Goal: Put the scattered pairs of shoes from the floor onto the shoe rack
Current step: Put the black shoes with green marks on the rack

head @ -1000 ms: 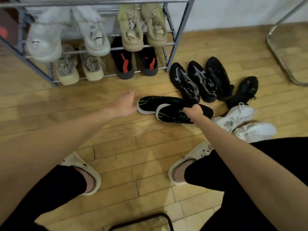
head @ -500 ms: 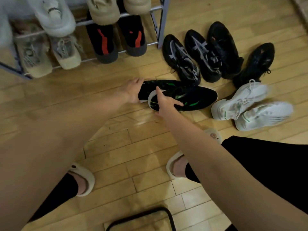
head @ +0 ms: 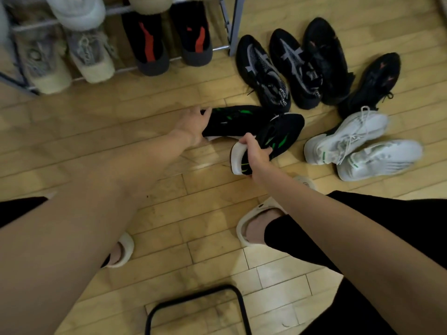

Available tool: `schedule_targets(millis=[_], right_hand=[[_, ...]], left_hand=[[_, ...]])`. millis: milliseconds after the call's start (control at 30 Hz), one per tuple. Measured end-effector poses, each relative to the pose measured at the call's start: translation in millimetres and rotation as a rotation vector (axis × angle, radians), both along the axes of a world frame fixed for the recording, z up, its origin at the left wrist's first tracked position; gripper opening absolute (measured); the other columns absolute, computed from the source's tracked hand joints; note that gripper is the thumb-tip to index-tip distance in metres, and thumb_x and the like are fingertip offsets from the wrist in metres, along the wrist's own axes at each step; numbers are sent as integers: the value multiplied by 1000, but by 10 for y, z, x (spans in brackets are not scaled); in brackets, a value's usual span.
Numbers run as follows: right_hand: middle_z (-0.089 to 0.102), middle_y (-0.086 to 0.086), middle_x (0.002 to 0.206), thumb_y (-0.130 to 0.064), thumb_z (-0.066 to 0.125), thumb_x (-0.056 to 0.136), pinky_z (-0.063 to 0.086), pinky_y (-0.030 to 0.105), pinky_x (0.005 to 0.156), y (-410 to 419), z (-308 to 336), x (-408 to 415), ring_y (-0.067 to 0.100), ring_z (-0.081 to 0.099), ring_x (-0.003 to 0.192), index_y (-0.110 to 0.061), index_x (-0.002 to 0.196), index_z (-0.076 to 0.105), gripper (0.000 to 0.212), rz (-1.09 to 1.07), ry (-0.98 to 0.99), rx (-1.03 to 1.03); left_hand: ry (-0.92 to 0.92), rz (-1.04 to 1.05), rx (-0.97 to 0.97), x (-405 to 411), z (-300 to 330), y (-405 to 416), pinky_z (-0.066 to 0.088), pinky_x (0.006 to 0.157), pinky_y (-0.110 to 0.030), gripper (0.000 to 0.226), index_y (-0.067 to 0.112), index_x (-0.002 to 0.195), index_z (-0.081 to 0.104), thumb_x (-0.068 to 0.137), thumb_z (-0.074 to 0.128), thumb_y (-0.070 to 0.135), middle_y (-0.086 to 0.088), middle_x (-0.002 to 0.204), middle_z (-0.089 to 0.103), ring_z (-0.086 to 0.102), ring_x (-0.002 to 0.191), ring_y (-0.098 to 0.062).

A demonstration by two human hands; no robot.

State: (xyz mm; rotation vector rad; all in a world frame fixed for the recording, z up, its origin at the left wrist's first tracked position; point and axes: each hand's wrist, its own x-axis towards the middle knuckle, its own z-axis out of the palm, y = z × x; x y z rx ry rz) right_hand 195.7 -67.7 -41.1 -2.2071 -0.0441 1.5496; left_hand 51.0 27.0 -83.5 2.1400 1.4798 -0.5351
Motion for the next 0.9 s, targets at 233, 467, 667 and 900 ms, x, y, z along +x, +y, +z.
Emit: schedule_targets(millis=[233,467,667,900], right_hand=[[57,8,116,-52,59,69,45,36,76,14,492,226,28,56,97,-16,123,52,65,127,57,-42],[64,4,80,-50,59,70,48,29,72,-93,1255,286,26,60,76,-19,78,64,33,20,213,30],[59,2,70,-44,52,73,42,27,63,-168,1778,113,20,55,65,-16,80,58,29,238,276,362],[57,4,72,-39,48,86,42,26,58,65,2536,-82,18,54,61,-16,88,56,25,432,78,693]], left_hand=[[-373,409,-263,-377,350,-456,46,93,-33,70,17,133,49,75,73,46,-3,122,57,52,118,-21],[-700,1072,-428,-874,926,-831,50,92,-38,49,7,122,57,94,50,46,-11,110,67,64,96,-28],[-1081,1131,-389,-1172,1812,-821,51,45,-15,34,7,114,60,100,43,32,0,61,72,68,50,-10],[-1164,1025,-16,-1380,2676,-665,53,75,-31,27,15,86,67,94,53,36,-1,68,73,66,72,-20]])
